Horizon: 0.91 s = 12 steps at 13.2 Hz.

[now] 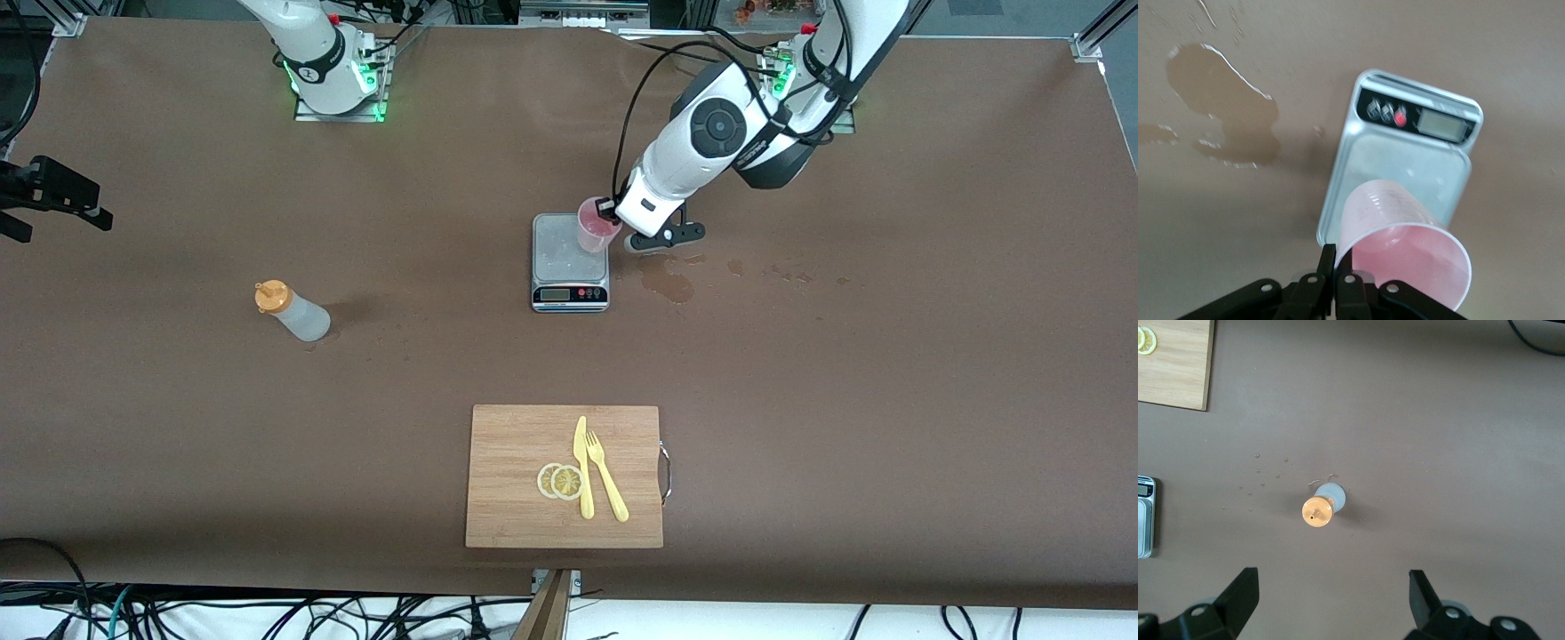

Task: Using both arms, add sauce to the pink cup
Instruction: 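Grasp the pink cup with the left gripper and carry it onto the scale, then release the pink cup on the scale and raise the left gripper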

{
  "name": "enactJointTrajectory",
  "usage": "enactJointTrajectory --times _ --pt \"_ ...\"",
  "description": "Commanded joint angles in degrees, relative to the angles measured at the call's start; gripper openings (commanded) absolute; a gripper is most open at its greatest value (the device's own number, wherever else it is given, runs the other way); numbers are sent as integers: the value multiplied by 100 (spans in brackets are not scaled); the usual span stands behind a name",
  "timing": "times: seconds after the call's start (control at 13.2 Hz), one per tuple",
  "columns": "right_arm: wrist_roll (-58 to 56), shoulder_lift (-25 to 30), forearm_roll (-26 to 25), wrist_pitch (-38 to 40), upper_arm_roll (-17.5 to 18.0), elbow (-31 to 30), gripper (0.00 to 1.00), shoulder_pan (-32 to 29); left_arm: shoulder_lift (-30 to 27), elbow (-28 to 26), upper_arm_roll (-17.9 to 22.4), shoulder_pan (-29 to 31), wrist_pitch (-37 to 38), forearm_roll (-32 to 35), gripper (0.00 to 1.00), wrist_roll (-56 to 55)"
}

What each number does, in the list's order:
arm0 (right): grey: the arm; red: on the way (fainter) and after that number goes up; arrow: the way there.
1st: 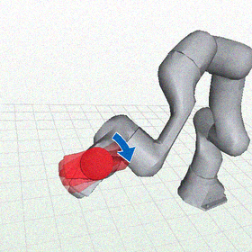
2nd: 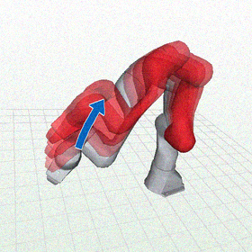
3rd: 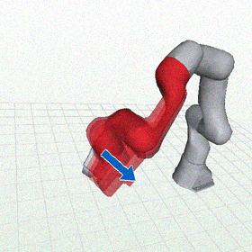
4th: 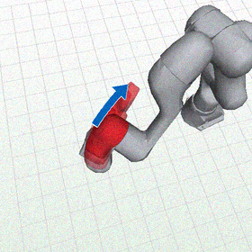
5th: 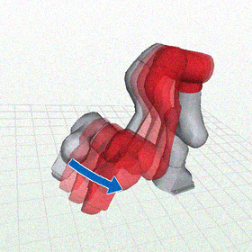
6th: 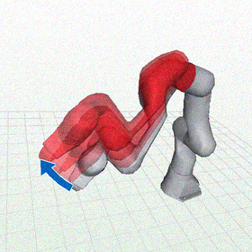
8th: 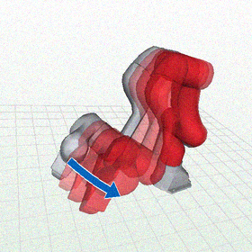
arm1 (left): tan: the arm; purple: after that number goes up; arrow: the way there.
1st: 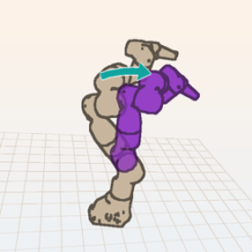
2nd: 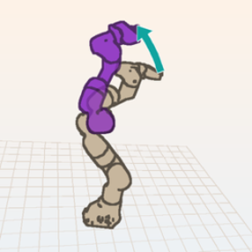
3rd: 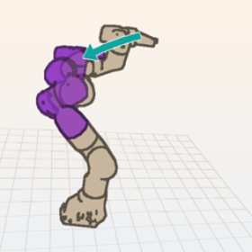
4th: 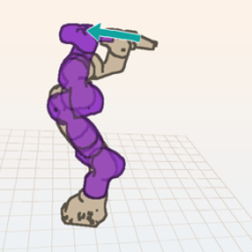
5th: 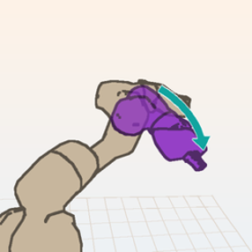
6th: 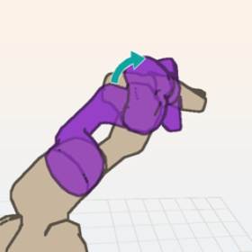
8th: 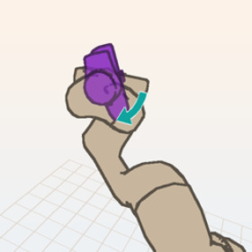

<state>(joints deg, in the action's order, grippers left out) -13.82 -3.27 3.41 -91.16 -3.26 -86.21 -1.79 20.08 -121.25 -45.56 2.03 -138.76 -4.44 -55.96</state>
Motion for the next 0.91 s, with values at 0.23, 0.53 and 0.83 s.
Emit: enactJointTrajectory --times 0.23,0.53,0.83 --pt "-59 -7 -68 99 28 43 100 -6 497 189 29 -133 -336 813 0 -776" --pt "-24 -7 -60 90 54 43 100 38 699 356 47 -326 -336 831 0 -979" --pt "-59 -7 -68 90 54 43 100 47 726 356 64 -502 -345 831 0 -1128"
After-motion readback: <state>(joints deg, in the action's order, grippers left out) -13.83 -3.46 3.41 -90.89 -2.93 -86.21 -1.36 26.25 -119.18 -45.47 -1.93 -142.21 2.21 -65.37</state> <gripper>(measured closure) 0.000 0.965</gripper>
